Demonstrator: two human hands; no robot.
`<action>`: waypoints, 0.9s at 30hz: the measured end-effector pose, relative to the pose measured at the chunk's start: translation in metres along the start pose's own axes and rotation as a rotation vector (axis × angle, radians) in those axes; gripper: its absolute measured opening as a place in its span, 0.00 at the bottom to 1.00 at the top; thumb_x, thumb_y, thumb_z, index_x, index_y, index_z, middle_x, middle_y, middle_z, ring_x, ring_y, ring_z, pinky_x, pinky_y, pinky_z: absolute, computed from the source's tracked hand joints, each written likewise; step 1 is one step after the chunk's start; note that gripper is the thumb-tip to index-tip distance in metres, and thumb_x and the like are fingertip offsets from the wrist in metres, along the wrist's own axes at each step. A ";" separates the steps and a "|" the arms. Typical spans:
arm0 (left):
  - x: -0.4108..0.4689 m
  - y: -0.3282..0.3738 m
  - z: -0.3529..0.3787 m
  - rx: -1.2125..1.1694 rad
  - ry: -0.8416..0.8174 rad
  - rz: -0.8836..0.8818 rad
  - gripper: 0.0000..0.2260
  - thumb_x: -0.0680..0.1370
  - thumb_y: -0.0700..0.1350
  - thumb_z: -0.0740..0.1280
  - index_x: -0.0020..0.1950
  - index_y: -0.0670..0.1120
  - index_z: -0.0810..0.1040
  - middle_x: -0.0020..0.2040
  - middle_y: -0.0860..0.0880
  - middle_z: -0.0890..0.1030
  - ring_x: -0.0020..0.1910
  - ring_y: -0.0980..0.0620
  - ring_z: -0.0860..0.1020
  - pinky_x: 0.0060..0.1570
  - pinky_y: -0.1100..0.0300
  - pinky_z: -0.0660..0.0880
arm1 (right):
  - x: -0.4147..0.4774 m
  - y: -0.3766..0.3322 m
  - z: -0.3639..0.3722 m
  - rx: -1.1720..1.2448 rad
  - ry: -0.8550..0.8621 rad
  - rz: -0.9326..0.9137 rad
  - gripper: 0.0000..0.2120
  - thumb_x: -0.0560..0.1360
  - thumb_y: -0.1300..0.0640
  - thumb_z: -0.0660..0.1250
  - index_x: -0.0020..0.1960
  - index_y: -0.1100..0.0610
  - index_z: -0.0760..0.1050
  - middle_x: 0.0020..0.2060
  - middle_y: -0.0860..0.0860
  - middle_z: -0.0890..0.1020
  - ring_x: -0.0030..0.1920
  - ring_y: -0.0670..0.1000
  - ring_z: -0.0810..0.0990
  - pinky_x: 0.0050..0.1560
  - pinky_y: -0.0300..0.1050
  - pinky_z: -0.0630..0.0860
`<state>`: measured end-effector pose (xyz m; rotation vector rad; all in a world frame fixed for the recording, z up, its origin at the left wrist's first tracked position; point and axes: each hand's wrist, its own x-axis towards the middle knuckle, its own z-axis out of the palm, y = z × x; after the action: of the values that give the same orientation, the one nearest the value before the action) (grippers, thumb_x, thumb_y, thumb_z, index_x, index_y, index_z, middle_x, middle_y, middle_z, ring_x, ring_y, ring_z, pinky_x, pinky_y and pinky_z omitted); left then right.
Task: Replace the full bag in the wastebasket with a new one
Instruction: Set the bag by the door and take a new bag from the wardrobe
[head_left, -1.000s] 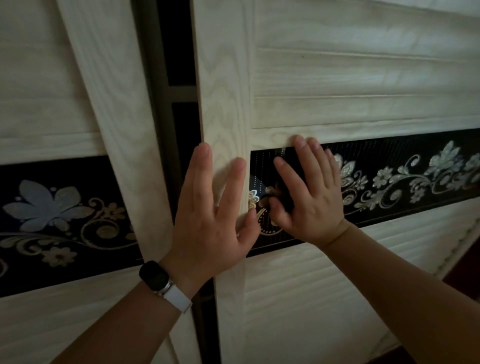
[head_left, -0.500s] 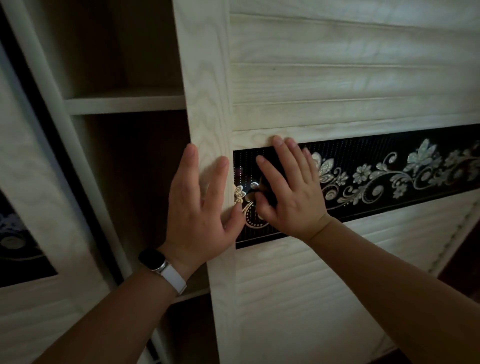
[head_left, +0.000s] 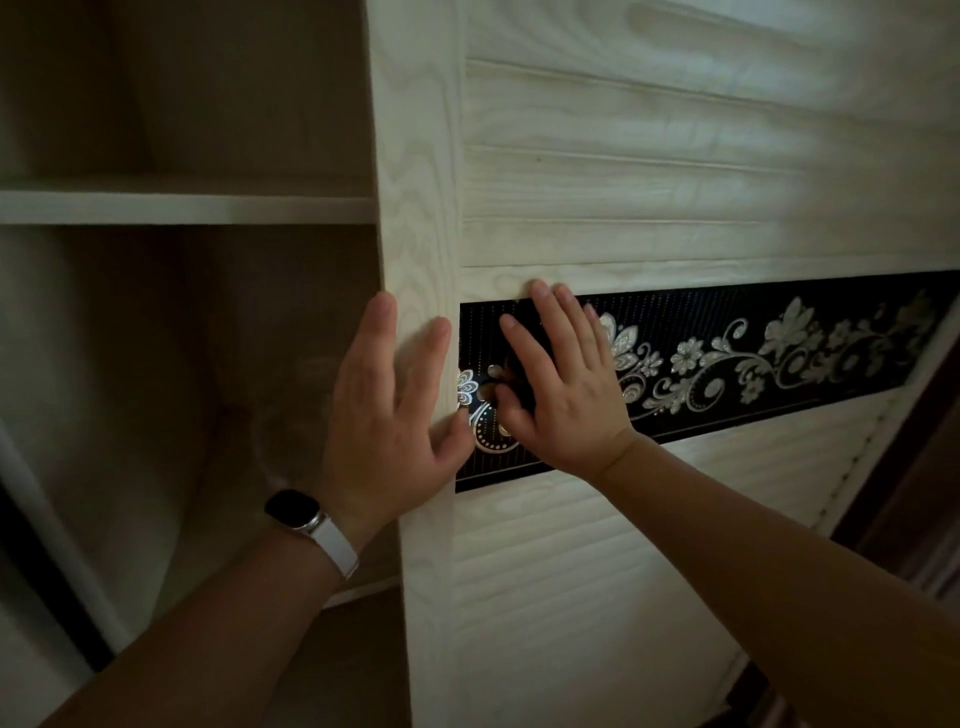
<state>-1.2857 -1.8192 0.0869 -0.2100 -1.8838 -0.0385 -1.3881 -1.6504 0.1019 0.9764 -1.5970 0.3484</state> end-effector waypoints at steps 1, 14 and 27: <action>0.001 0.005 0.004 -0.006 -0.010 -0.005 0.33 0.73 0.51 0.68 0.74 0.42 0.60 0.75 0.36 0.53 0.75 0.36 0.55 0.74 0.50 0.56 | -0.002 0.006 -0.002 -0.001 -0.009 -0.001 0.27 0.75 0.48 0.65 0.70 0.58 0.67 0.71 0.62 0.63 0.73 0.62 0.62 0.73 0.60 0.58; 0.020 0.051 0.047 -0.092 -0.015 -0.001 0.33 0.71 0.46 0.70 0.73 0.41 0.63 0.75 0.36 0.54 0.75 0.35 0.56 0.71 0.43 0.63 | -0.019 0.059 -0.032 -0.051 -0.154 0.049 0.27 0.76 0.49 0.65 0.71 0.57 0.64 0.72 0.63 0.64 0.74 0.62 0.60 0.74 0.58 0.55; 0.019 0.052 0.023 -0.036 -0.164 -0.020 0.32 0.74 0.52 0.67 0.75 0.42 0.63 0.76 0.39 0.52 0.76 0.40 0.55 0.72 0.52 0.56 | -0.013 0.030 -0.053 0.107 -0.250 0.148 0.23 0.75 0.52 0.66 0.67 0.59 0.71 0.71 0.61 0.68 0.72 0.61 0.64 0.69 0.58 0.66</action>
<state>-1.3042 -1.7630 0.0937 -0.2243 -2.0500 -0.0705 -1.3750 -1.5901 0.1132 1.0164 -1.8998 0.4303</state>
